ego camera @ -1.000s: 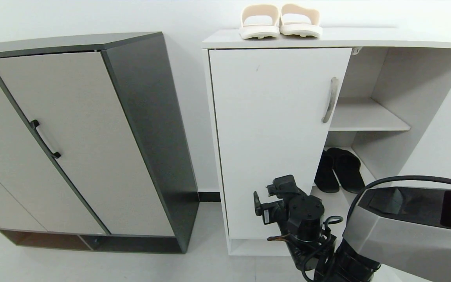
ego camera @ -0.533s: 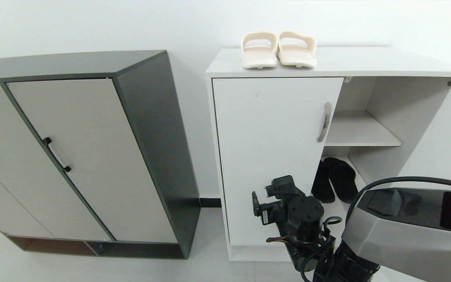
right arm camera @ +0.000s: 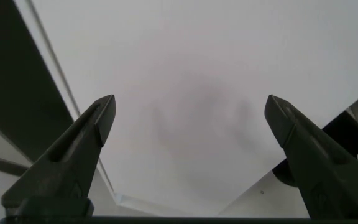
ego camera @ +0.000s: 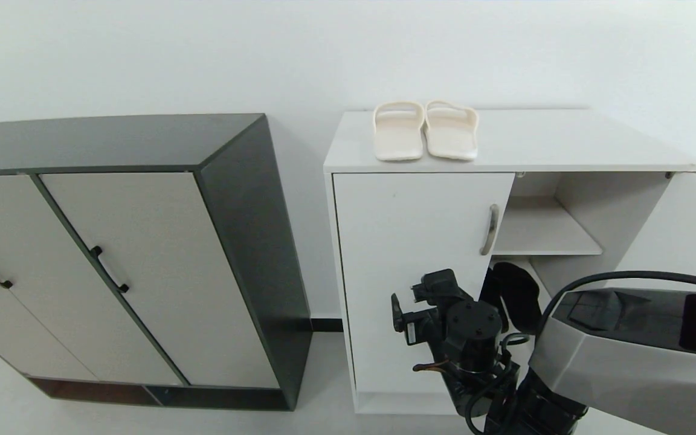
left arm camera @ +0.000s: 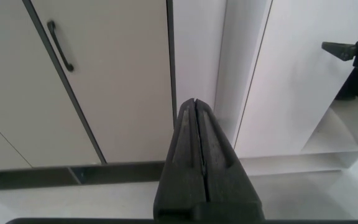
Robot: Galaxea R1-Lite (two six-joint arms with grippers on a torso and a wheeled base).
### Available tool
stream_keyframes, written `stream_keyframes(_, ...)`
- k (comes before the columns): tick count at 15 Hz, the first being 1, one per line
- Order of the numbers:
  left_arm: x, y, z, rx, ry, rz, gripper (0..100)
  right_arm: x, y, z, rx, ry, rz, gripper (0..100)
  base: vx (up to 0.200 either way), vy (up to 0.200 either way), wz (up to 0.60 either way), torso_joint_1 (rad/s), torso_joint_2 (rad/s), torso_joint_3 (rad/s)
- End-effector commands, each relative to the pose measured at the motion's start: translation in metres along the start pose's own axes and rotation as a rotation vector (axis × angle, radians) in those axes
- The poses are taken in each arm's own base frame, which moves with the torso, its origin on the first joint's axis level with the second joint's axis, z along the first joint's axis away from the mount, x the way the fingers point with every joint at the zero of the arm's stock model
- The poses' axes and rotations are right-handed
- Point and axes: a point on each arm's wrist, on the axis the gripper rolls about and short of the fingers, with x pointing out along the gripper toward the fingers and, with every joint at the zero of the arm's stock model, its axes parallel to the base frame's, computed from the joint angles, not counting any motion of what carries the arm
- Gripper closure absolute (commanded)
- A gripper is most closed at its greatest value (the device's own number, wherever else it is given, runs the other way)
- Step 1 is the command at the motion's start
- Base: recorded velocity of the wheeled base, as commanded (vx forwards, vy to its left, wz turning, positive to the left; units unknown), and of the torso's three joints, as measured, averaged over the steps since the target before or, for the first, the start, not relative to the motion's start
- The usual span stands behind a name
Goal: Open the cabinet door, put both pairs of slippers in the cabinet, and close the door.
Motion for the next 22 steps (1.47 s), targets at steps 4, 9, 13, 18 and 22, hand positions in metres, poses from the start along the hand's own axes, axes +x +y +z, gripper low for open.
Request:
stream_keyframes(4,0.0,0.0,0.0,0.0,0.001,-0.001,100,0.0,0.0,0.0,-0.002,0.0,0.0,0,0.0,0.0,0.0,0.176,-0.49,-0.309)
stream_keyframes(9,0.0,0.0,0.0,0.0,0.001,0.001,100,0.0,-0.001,-0.001,-0.002,0.001,-0.002,0,0.0,0.0,0.0,0.204,-0.51,-0.311)
stream_keyframes(13,0.0,0.0,0.0,0.0,0.001,0.001,100,0.0,-0.002,-0.004,-0.012,0.015,-0.004,0,0.0,0.0,0.0,0.235,-0.54,-0.317)
stream_keyframes(18,0.0,0.0,0.0,0.0,0.001,0.001,100,0.003,-0.004,-0.01,-0.064,-0.027,0.068,0,0.0,0.0,0.0,0.154,-0.35,-0.195)
stream_keyframes(22,0.0,0.0,0.0,0.0,0.0,0.001,100,-0.003,-0.01,0.011,-0.138,-0.061,0.074,0,0.0,0.0,0.0,0.007,-0.01,-0.008)
